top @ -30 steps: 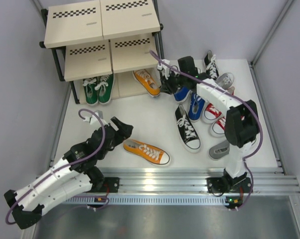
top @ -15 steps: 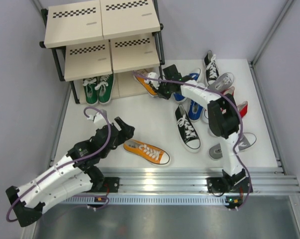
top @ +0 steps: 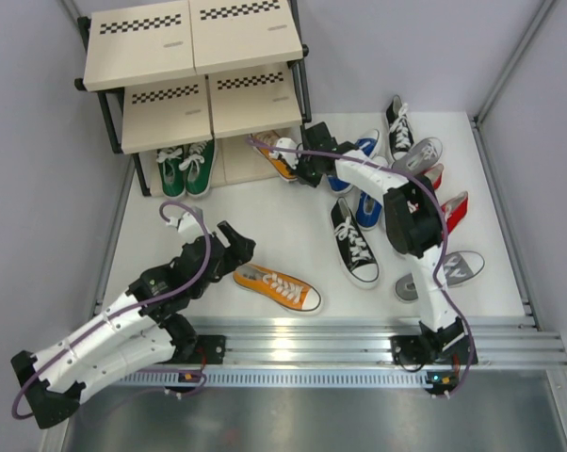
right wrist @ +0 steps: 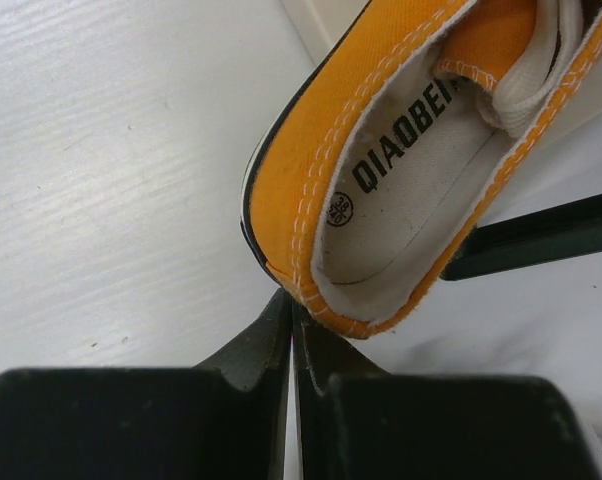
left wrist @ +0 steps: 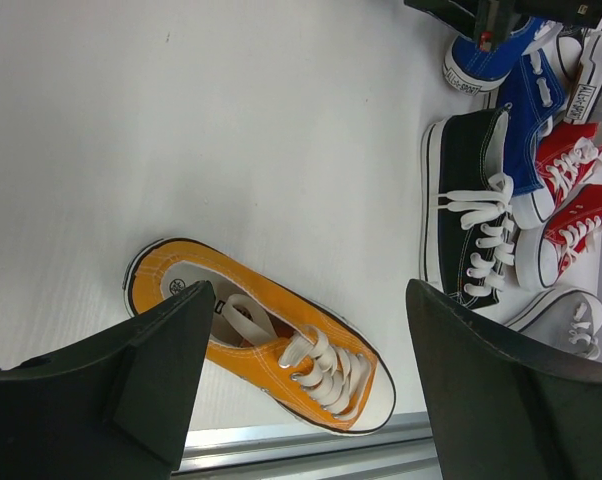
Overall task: Place and organize the shoes onto the shoe shelf
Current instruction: Place the shoe at the shoe shelf.
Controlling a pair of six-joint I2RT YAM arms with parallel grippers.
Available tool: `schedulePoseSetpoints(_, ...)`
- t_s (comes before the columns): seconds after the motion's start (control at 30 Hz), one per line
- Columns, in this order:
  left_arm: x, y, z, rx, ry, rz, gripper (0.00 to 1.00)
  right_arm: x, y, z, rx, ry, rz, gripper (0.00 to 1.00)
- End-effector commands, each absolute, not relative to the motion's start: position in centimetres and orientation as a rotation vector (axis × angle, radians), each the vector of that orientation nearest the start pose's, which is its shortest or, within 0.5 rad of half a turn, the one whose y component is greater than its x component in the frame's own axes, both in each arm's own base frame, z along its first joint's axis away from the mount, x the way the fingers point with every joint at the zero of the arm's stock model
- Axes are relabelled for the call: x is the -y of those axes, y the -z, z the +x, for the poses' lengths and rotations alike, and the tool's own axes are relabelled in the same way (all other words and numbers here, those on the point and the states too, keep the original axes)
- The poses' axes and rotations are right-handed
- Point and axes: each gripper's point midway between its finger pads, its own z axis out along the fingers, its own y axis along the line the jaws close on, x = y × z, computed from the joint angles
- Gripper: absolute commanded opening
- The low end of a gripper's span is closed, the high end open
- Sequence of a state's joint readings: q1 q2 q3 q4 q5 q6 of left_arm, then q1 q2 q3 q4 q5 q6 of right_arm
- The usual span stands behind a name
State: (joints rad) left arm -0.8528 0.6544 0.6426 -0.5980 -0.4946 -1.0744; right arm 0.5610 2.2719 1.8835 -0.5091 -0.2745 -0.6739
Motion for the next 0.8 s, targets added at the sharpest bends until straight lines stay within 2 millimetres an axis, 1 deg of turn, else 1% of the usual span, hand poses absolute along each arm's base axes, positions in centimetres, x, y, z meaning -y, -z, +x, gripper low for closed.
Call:
schedulePoseSetpoints(0.0,15.6,-19.7,20.6,-2.044,0.649,-0.515,0.83,-35.5,-10.7,48.9,-1.788,-0.334,-1.401,0.01)
schedulePoseSetpoints(0.13,15.6,-19.8,20.6,-2.039,0.653,-0.52,0.83,-36.3,-11.5,49.0,-1.789,-0.363,-1.341,0.0)
schedulePoseSetpoints(0.17,15.6,-19.9,20.6,-2.04,0.651,-0.517,0.83,-36.4,-11.7,49.4,-1.784,-0.35,-1.326,0.0)
schedulePoseSetpoints(0.3,15.7,-19.9,20.6,-2.043,0.656,-0.511,0.83,-37.0,-11.8,49.8,-1.792,-0.362,-1.276,0.0)
schedulePoseSetpoints(0.47,15.8,-19.8,20.5,-2.047,0.662,-0.507,0.82,-37.9,-12.0,49.7,-1.784,-0.386,-1.248,0.0)
schedulePoseSetpoints(0.6,15.8,-19.9,20.4,-2.049,0.667,-0.505,0.82,-38.8,-12.2,49.5,-1.775,-0.393,-1.242,0.02)
schedulePoseSetpoints(0.7,15.9,-19.9,20.4,-2.049,0.67,-0.505,0.82,-39.3,-12.4,49.7,-1.761,-0.384,-1.234,0.06)
schedulePoseSetpoints(0.73,15.8,-19.9,20.4,-2.05,0.669,-0.504,0.83,-39.4,-12.3,49.8,-1.761,-0.38,-1.238,0.08)
schedulePoseSetpoints(0.77,15.9,-19.8,20.4,-2.052,0.669,-0.503,0.82,-39.4,-11.6,49.7,-1.778,-0.373,-1.243,0.09)
